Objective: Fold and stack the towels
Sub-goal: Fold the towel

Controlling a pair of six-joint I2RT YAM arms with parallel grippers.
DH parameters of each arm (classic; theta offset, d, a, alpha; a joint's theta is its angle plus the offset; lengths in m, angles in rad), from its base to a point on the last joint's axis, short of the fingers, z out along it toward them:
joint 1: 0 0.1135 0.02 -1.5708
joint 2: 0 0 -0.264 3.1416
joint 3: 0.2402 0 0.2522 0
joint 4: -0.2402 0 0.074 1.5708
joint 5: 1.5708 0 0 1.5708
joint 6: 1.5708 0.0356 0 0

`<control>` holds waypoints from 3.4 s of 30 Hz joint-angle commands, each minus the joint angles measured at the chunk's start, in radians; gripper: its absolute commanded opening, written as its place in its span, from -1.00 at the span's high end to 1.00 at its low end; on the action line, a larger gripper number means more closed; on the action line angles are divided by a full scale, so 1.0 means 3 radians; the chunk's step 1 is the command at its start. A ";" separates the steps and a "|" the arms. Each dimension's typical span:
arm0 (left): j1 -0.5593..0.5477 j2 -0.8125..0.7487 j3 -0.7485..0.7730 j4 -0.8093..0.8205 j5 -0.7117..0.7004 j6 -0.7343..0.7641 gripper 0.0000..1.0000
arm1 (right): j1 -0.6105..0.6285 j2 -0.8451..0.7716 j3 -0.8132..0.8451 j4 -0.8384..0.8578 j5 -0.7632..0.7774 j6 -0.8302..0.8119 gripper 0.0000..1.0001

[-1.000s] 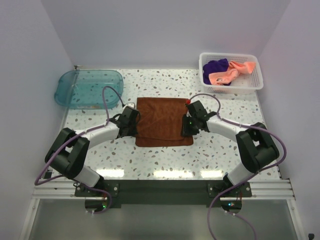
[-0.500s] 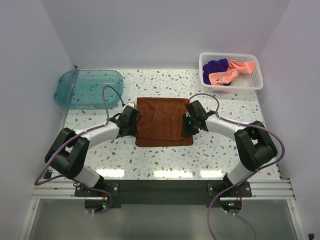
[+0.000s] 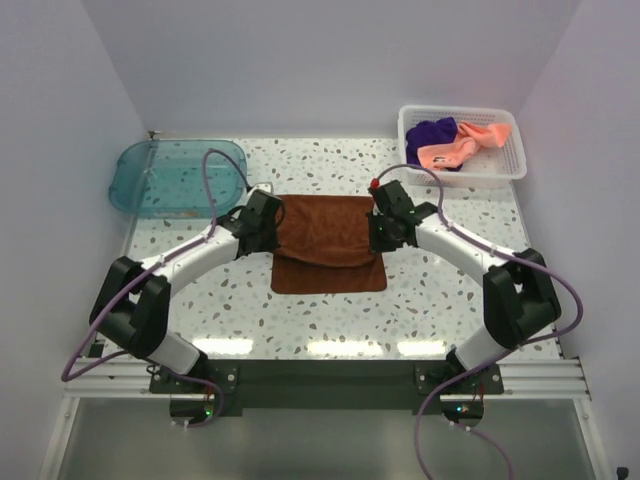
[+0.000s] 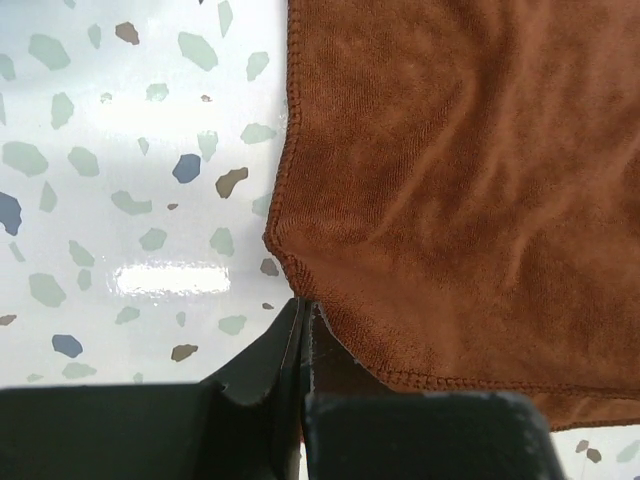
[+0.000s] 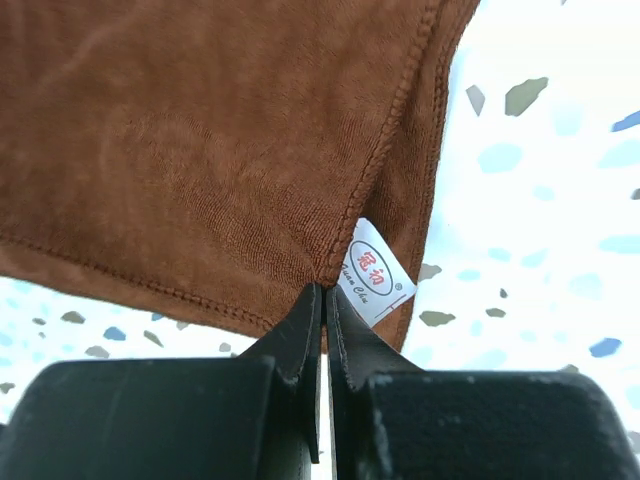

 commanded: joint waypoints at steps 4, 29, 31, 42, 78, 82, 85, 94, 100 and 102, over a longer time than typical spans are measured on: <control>-0.0017 -0.0280 0.0166 -0.0413 0.0129 -0.0167 1.00 | 0.0012 -0.0334 0.0229 -0.0503 0.0169 -0.0203 1.00; -0.0524 -0.0362 -0.0852 -0.0009 0.0221 -0.0607 1.00 | 0.0007 -0.0262 -0.0916 0.0263 0.0144 0.0022 1.00; -0.0519 -0.0408 -0.0785 -0.0080 0.0155 -0.0612 1.00 | 0.0012 -0.0273 -0.0830 0.0187 0.0149 -0.0009 1.00; -0.0585 -0.0602 0.0048 -0.0729 -0.0065 -0.0586 1.00 | 0.0007 -0.0574 0.0020 -0.0565 0.0420 -0.0387 1.00; -0.0953 -0.0837 -0.0831 -0.0607 0.0119 -0.0878 0.11 | 0.0007 -0.0830 -0.1023 -0.0253 0.0175 -0.0045 0.02; -0.0953 -0.1098 -0.0841 -0.0694 0.0134 -0.0893 -0.24 | 0.0007 -0.1065 -0.1003 -0.0441 0.0108 -0.0070 -0.04; -0.0953 -0.1252 -0.0826 -0.0755 0.0083 -0.0878 -0.33 | 0.0007 -0.1218 -0.0983 -0.0478 0.0037 -0.0070 -0.04; -0.0953 -0.0890 -0.0417 -0.0373 0.0291 -0.0602 0.00 | 0.0007 -0.1051 -0.1033 0.0160 -0.0474 0.0134 0.39; -0.0958 -0.0567 -0.0565 -0.0086 0.0461 -0.0586 0.20 | 0.0012 -0.0846 -0.1314 0.0518 -0.0638 0.0241 0.41; -0.0958 -0.0485 -0.0687 -0.0065 0.0431 -0.0627 0.26 | 0.0012 -0.0810 -0.1406 0.0575 -0.0659 0.0262 0.41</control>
